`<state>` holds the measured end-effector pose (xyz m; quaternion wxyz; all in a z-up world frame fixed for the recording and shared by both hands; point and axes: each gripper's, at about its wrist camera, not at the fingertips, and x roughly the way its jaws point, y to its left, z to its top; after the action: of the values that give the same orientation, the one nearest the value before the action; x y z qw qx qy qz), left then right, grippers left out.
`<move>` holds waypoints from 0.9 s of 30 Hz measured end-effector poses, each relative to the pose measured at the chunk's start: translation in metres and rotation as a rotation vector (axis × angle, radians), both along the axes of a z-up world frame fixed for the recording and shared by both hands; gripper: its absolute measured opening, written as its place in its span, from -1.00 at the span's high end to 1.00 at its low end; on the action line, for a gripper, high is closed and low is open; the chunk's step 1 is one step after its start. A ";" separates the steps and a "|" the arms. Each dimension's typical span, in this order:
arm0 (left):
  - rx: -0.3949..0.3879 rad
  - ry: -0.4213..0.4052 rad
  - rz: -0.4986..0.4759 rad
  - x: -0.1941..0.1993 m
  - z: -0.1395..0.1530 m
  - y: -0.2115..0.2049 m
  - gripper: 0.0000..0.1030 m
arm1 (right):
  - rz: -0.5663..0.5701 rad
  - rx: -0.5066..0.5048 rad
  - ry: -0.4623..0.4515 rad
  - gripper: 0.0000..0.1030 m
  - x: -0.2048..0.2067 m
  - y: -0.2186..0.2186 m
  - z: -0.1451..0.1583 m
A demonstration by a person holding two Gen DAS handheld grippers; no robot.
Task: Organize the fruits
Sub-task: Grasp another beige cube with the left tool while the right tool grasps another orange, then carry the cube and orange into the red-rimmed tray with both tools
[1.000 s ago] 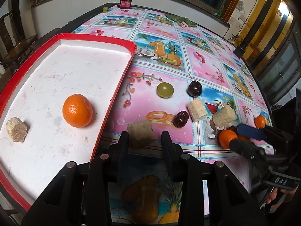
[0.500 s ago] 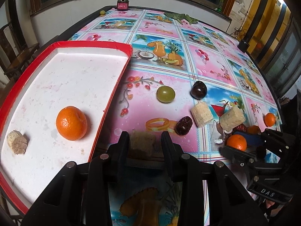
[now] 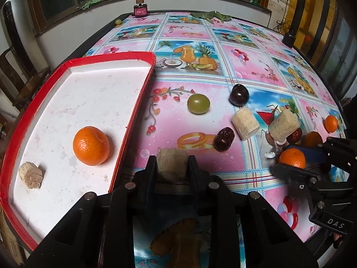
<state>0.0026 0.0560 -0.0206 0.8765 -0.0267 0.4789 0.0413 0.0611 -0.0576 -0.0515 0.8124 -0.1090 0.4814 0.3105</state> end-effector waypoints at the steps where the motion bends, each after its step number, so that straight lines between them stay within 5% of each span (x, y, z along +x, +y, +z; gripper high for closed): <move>1: -0.013 -0.004 0.000 -0.001 0.001 0.001 0.53 | 0.002 0.003 -0.003 0.32 -0.001 0.000 0.002; 27: -0.114 -0.109 0.031 -0.022 0.051 0.028 0.53 | 0.080 0.073 -0.090 0.33 -0.015 0.027 0.050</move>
<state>-0.0195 0.0837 0.0303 0.8975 -0.0861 0.4317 0.0258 0.0457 -0.0304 -0.0014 0.8237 -0.1121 0.4279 0.3548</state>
